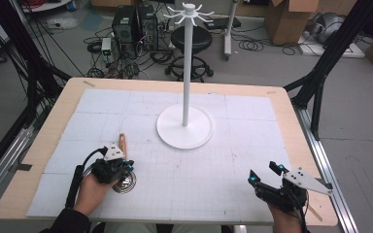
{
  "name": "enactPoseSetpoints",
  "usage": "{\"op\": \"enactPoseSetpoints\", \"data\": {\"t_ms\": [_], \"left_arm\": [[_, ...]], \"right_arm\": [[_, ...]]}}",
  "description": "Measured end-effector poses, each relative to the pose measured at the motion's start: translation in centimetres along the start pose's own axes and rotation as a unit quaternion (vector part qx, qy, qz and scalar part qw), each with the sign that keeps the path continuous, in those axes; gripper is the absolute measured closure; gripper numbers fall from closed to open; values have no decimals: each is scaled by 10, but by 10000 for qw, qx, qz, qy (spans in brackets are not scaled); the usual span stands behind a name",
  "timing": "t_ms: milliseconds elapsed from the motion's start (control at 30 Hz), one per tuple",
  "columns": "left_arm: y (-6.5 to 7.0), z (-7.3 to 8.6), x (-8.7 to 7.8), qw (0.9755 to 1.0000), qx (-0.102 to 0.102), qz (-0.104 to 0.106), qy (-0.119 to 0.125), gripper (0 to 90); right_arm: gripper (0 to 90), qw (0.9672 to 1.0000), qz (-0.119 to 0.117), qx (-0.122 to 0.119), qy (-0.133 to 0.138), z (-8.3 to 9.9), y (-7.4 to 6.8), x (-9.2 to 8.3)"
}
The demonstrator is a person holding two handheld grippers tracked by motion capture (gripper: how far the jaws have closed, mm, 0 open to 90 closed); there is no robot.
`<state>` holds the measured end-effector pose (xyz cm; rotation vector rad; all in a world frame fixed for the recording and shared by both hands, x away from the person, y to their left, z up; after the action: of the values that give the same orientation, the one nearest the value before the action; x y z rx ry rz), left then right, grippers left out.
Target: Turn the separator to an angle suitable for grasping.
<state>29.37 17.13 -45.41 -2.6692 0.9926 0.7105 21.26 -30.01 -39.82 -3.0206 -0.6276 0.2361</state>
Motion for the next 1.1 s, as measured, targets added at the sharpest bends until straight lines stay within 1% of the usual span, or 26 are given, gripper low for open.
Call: {"op": "enactPoseSetpoints", "data": {"t_ms": [33,133,233,367,700,933,967,1033,1067,1100], "left_arm": [[0,1,-1,10000,-60,15,5,897],[0,4,-5,9999,-87,62,14,898],[1,7,-10,9999,-72,124,32,898],[2,10,-14,9997,-124,167,100,898],[5,14,-21,9995,-93,283,69,898],[5,16,-28,9991,-195,362,59,897],[5,16,-29,9990,-219,380,118,897],[3,12,-35,9978,-314,433,400,894],[2,8,-39,9966,-392,449,569,860],[0,5,-44,9948,-485,455,772,799]], "right_arm": [[221,10000,1,5,-5,0,0,0],[221,10000,-13,-37,11,-1,-2,-1],[221,10000,-5,-28,17,-1,-2,-1],[221,10000,6,-13,11,-1,-1,0],[221,10000,3,-1,4,-1,-1,-1],[221,10000,-3,-12,3,-1,-1,0],[221,10000,-3,-12,3,-1,-1,0],[221,10000,-11,-29,5,-1,-2,0],[221,10000,-16,-23,1,-1,-2,0],[221,10000,-25,-26,1,-1,-2,0]]}}
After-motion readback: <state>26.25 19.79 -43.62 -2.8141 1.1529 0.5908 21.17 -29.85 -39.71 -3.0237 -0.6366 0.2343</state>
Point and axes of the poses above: each handheld gripper's, and its own axes: x roughly forward along the jaws, z roughly out of its underside, y roughly to its right, the point moved 2 cm from there along x, roughly forward along the jaws, and after that the axes turned 13 degrees about y, right-handed, at the moved point
